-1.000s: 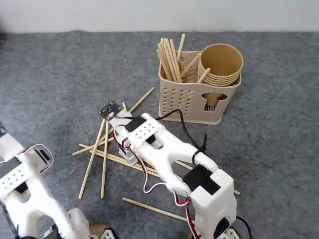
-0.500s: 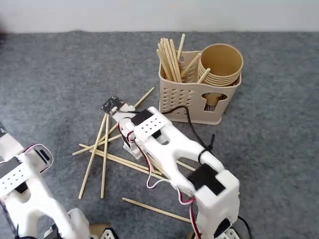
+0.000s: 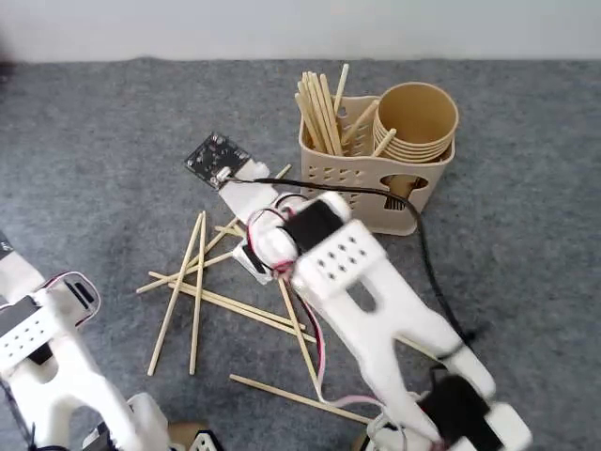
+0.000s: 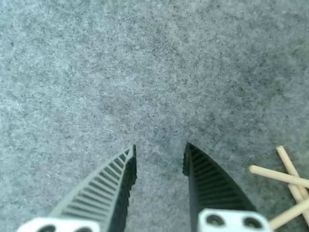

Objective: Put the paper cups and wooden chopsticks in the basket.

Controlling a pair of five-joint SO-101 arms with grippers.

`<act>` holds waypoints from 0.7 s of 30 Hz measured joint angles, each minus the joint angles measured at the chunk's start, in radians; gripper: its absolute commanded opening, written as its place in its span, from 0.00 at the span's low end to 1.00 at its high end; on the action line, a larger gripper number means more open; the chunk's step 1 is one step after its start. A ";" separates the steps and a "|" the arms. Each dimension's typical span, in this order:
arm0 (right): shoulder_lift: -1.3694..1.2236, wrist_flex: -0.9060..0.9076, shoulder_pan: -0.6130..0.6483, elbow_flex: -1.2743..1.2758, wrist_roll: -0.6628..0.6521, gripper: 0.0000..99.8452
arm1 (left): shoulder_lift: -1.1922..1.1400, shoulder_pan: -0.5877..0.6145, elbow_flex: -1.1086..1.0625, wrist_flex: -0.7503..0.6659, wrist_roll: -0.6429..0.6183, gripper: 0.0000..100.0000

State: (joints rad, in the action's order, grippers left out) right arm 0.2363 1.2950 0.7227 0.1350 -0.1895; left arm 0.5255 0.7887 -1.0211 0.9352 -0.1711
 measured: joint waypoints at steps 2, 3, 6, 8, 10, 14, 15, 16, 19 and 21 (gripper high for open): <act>0.071 0.000 0.000 0.000 0.000 0.01 | 0.000 0.000 0.000 0.000 0.000 0.16; 0.103 0.000 0.000 0.000 0.000 0.01 | 0.000 0.000 0.000 0.000 0.000 0.16; 0.198 0.000 0.000 0.000 0.000 0.01 | 0.000 0.000 0.000 0.000 0.000 0.16; 0.255 -0.011 0.000 0.000 0.000 0.01 | 0.000 0.000 0.000 0.000 0.000 0.16; 0.308 -0.031 -0.003 0.000 0.000 0.01 | 0.000 0.000 0.000 0.000 0.000 0.16; 0.405 -0.106 -0.040 0.000 0.000 0.01 | 0.000 0.000 0.000 0.000 0.000 0.16; 0.427 -0.133 -0.054 0.000 0.000 0.01 | 0.000 0.000 0.000 0.000 0.000 0.16; 0.448 -0.166 -0.069 0.000 0.000 0.01 | 0.000 0.000 0.000 0.000 0.000 0.16; 0.496 -0.275 -0.123 0.000 0.000 0.01 | 0.000 0.000 0.000 0.000 0.000 0.16; 0.506 -0.358 -0.155 0.000 0.000 0.01 | 0.000 0.000 0.000 0.000 0.000 0.16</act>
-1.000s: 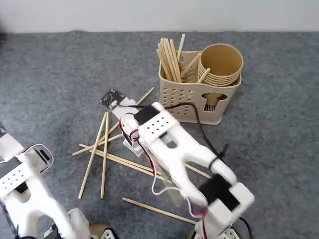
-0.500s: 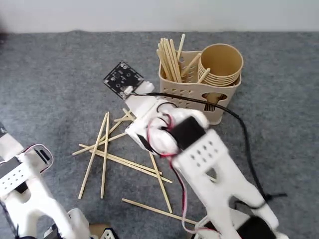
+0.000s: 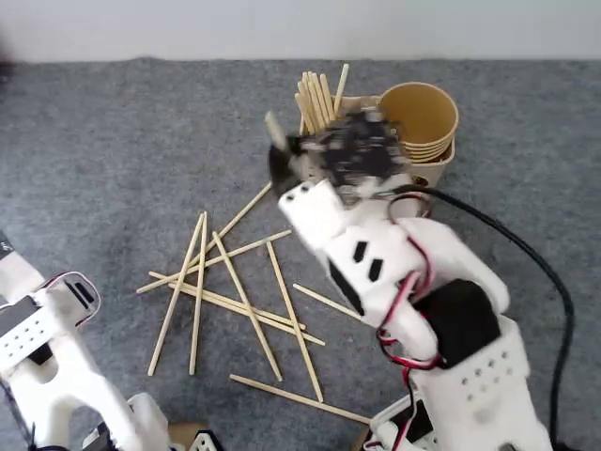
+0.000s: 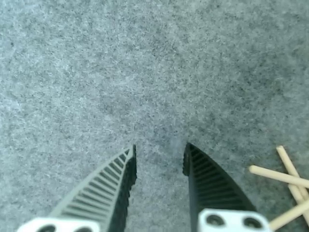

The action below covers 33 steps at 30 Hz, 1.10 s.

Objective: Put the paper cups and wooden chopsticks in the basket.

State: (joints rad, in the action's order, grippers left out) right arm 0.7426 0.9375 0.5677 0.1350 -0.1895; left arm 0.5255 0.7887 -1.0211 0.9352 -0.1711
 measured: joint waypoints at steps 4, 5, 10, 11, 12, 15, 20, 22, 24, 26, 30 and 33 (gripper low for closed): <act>0.002 -0.166 -0.051 0.000 0.000 0.01 | 0.000 0.000 0.000 0.000 0.000 0.16; 0.002 -0.206 -0.061 0.000 0.000 0.01 | 0.000 0.000 0.000 0.000 0.000 0.16; -0.057 -0.373 -0.107 0.000 0.005 0.01 | 0.000 0.000 0.000 0.000 0.000 0.16; -0.077 -0.404 -0.120 0.000 0.026 0.01 | 0.000 0.000 0.000 0.000 0.000 0.16; -0.094 -0.434 -0.137 0.000 0.054 0.01 | 0.000 0.000 0.000 0.000 0.000 0.16; -0.153 -0.525 -0.193 0.000 0.144 0.01 | 0.000 0.000 0.000 0.000 0.000 0.16; -0.273 -0.620 -0.273 0.000 0.212 0.01 | 0.000 0.000 0.000 0.000 0.000 0.16; -0.331 -0.647 -0.296 0.000 0.215 0.01 | 0.000 0.000 0.000 0.000 0.000 0.16; -0.391 -0.667 -0.315 0.000 0.215 0.01 | 0.000 0.000 0.000 0.000 0.000 0.16; -0.442 -0.672 -0.328 0.002 0.215 0.01 | 0.000 0.000 0.000 0.000 0.000 0.16; -0.494 -0.629 -0.327 0.002 0.215 0.13 | 0.000 0.000 0.000 0.000 0.000 0.16; -0.496 -0.546 -0.319 0.002 0.215 0.23 | 0.000 0.000 0.000 0.000 0.000 0.16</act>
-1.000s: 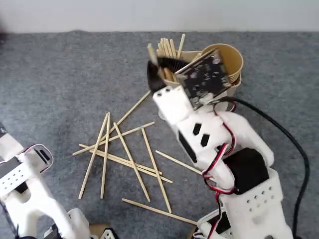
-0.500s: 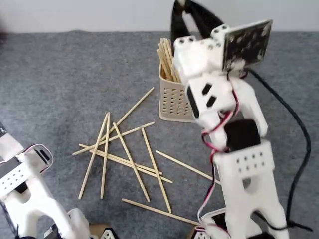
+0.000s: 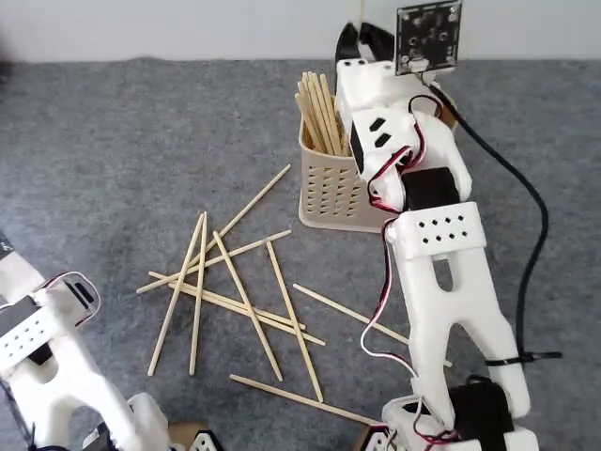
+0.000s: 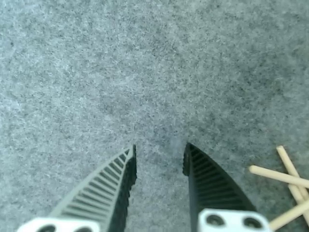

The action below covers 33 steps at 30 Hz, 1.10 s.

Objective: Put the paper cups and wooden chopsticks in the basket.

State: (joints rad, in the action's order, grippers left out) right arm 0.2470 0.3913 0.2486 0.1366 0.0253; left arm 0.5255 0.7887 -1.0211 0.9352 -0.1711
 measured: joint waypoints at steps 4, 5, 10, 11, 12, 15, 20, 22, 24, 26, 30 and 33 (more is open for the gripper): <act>0.026 0.140 0.049 0.002 0.000 0.22 | 0.000 0.000 0.000 0.000 0.000 0.16; 0.048 0.175 0.064 0.002 0.000 0.22 | 0.000 0.000 0.000 0.000 0.000 0.16; 0.198 0.362 0.158 0.000 -0.005 0.19 | 0.000 0.000 0.000 0.000 0.000 0.16; 0.216 0.413 0.184 0.000 -0.021 0.19 | 0.000 0.000 0.000 0.000 0.000 0.16; 0.229 0.466 0.212 0.000 -0.037 0.18 | 0.000 0.000 0.000 0.000 0.000 0.16; 0.239 0.644 0.292 0.000 -0.058 0.18 | 0.000 0.000 0.000 0.000 0.000 0.16; 0.187 0.832 0.367 0.031 -0.026 0.19 | 0.000 0.000 0.000 0.000 0.000 0.16; 0.133 0.842 0.377 0.055 0.008 0.19 | 0.000 0.000 0.000 0.000 0.000 0.16; 0.069 0.844 0.387 0.061 0.040 0.19 | 0.000 0.000 0.000 0.000 0.000 0.16; -0.005 0.848 0.411 0.061 0.075 0.19 | 0.000 0.000 0.000 0.000 0.000 0.16; -0.155 0.848 0.476 0.061 0.109 0.19 | 0.000 0.000 0.000 0.000 0.000 0.16; -0.253 0.821 0.540 0.061 0.114 0.18 | 0.000 0.000 0.000 0.000 0.000 0.16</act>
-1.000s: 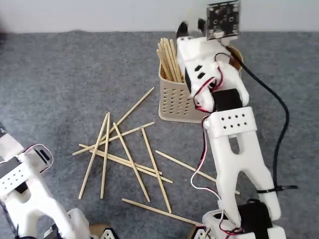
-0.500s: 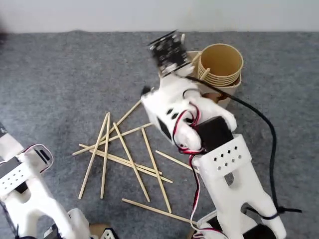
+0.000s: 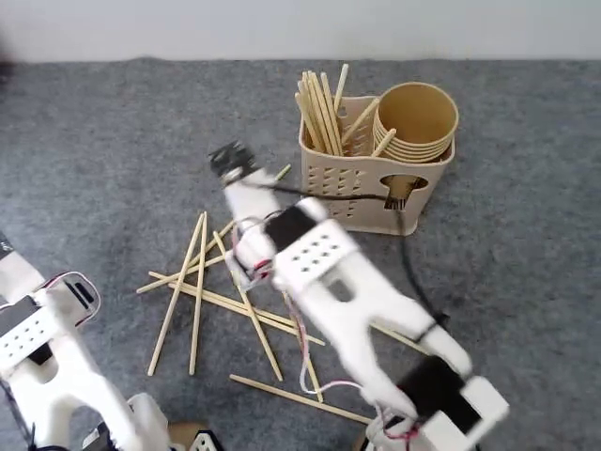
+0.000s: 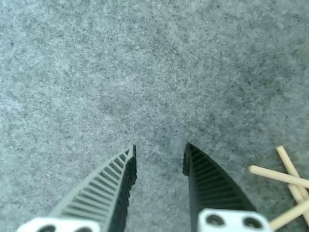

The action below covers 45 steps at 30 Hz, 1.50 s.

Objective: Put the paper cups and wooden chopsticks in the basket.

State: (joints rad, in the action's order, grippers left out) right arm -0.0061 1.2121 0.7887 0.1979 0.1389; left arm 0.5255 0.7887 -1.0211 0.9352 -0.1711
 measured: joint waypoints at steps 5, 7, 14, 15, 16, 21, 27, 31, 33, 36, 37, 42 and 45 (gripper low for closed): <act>-0.144 -0.112 0.038 0.000 0.000 0.18 | 0.000 0.000 0.000 0.000 0.000 0.16; -0.192 -0.152 0.046 0.000 0.000 0.18 | 0.000 0.000 0.000 0.000 0.000 0.16; -0.295 -0.242 0.055 0.000 0.000 0.08 | 0.000 0.000 0.000 0.000 0.000 0.16; -0.304 -0.247 0.055 0.000 -0.011 0.03 | 0.000 0.000 0.000 0.000 0.000 0.16; -0.308 -0.250 0.055 0.000 -0.025 0.00 | 0.000 0.000 0.000 0.000 0.000 0.16; -0.311 -0.250 0.044 0.000 -0.058 0.01 | 0.000 0.000 0.000 -0.003 0.000 0.16; -0.296 -0.207 0.000 0.000 -0.066 0.01 | 0.000 0.000 0.000 -0.003 0.000 0.16; -0.140 -0.114 -0.005 0.000 -0.066 0.01 | 0.000 0.000 0.000 -0.003 0.000 0.16; -0.029 -0.074 -0.011 0.000 -0.066 0.01 | 0.000 0.000 0.000 -0.003 0.000 0.16; 0.152 -0.046 -0.038 0.000 -0.091 0.01 | 0.000 0.000 0.000 -0.003 0.000 0.16; 0.210 -0.044 -0.049 0.000 -0.110 0.01 | 0.000 0.000 0.000 -0.003 0.000 0.16; 0.479 -0.068 -0.123 0.000 -0.219 0.01 | 0.000 -0.032 -0.011 -0.003 0.000 0.16; 0.592 -0.152 -0.183 0.000 -0.264 0.01 | 0.000 -0.054 -0.017 -0.003 0.002 0.16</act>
State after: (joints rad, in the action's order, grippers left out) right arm 0.5861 1.0602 0.6061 0.1979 -0.1250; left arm 0.5255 0.7350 -1.0380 0.9321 -0.1695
